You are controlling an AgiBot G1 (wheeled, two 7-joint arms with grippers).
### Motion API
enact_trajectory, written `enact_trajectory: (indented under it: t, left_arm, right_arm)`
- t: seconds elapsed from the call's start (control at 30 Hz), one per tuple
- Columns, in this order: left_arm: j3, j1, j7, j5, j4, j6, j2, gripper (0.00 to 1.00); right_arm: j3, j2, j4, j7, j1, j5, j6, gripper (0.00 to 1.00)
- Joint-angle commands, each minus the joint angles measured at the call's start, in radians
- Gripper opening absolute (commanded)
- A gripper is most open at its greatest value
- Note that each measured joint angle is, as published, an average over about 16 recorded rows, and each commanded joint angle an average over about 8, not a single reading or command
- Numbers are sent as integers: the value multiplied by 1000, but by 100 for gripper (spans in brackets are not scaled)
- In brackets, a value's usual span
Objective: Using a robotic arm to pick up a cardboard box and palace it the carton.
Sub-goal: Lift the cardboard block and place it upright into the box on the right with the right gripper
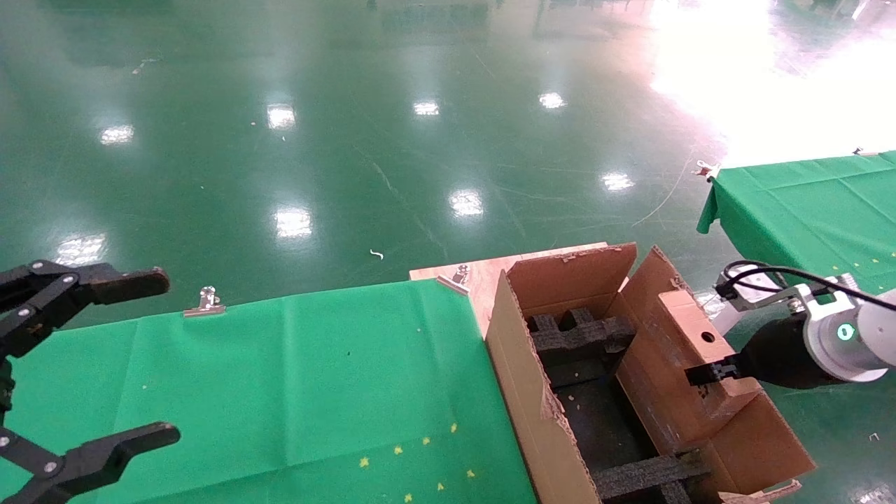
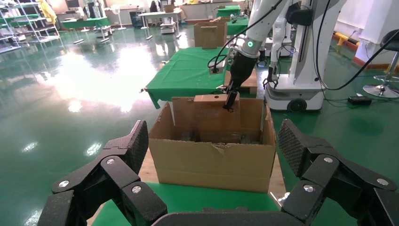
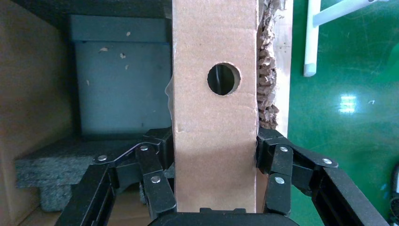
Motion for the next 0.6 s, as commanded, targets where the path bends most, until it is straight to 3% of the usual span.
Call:
enact_trajectory:
  t: [0.03, 0.6]
  left_arm:
    - [0, 0, 0, 0, 0, 0, 0, 100]
    - [0, 0, 0, 0, 0, 0, 0, 100]
  right_arm:
    - [-6, -4, -1, 10, -14, -6, 16, 0]
    - [-44, -72, -45, 66, -127, -41, 119, 0]
